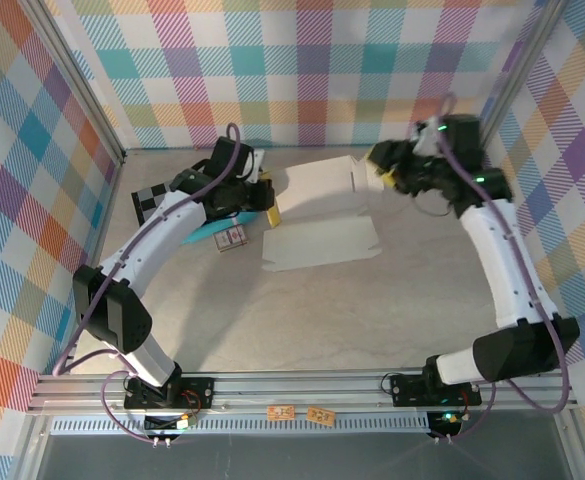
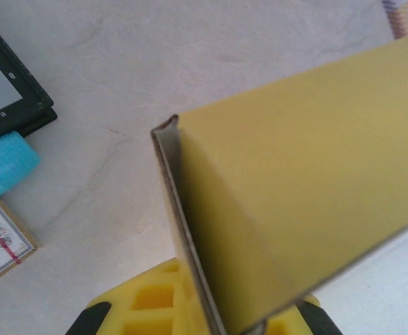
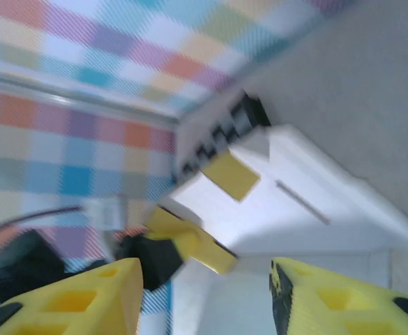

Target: Fold the paper box

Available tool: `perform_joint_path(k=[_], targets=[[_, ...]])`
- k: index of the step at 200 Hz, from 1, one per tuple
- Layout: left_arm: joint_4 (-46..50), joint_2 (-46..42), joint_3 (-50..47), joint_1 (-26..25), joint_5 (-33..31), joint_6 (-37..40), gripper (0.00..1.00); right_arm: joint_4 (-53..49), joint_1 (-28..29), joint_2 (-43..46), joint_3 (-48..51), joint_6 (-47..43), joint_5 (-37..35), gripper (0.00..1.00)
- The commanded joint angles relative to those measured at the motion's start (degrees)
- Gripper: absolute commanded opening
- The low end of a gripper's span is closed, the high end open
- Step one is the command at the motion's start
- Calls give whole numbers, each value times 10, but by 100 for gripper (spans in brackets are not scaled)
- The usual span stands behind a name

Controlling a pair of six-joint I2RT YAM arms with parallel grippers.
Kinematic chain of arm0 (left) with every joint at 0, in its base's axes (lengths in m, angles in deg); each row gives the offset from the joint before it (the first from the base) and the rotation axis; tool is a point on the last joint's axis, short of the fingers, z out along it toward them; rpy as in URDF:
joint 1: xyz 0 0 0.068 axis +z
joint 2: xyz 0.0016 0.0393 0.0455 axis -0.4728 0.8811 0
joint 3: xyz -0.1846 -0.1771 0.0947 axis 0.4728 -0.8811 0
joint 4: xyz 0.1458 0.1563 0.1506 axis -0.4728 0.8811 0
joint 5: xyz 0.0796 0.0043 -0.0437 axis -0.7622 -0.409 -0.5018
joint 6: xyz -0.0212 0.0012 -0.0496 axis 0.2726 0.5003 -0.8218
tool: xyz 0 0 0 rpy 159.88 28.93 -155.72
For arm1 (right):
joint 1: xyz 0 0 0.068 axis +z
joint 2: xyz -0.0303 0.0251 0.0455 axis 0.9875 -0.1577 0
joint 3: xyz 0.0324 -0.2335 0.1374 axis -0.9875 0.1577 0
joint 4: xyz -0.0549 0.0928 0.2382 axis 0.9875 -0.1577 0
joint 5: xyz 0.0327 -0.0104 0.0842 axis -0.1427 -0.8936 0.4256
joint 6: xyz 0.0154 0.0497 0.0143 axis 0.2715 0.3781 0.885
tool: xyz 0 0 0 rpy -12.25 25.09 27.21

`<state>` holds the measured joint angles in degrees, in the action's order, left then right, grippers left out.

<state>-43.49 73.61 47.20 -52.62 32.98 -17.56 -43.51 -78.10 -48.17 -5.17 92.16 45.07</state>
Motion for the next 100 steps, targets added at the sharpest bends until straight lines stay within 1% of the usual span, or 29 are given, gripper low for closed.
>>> perform_joint_path(k=[1,19,36,48,58,75,100], targets=[[-27,16,20,22,101,-23,0,55,-74,-8,1,0,132,45],[-37,26,21,35,149,-23,0,97,-113,-46,26,4,200,36],[-38,33,24,42,175,-21,0,101,-117,-89,39,-50,260,32],[-38,37,26,46,192,-16,0,114,-116,-117,49,-68,310,29],[-39,40,27,48,207,-15,0,123,-113,-135,50,-80,352,29],[-42,43,25,50,229,-14,0,90,-101,-155,31,-131,376,28],[-43,47,23,51,242,-13,0,84,-78,-174,14,-144,403,27]])
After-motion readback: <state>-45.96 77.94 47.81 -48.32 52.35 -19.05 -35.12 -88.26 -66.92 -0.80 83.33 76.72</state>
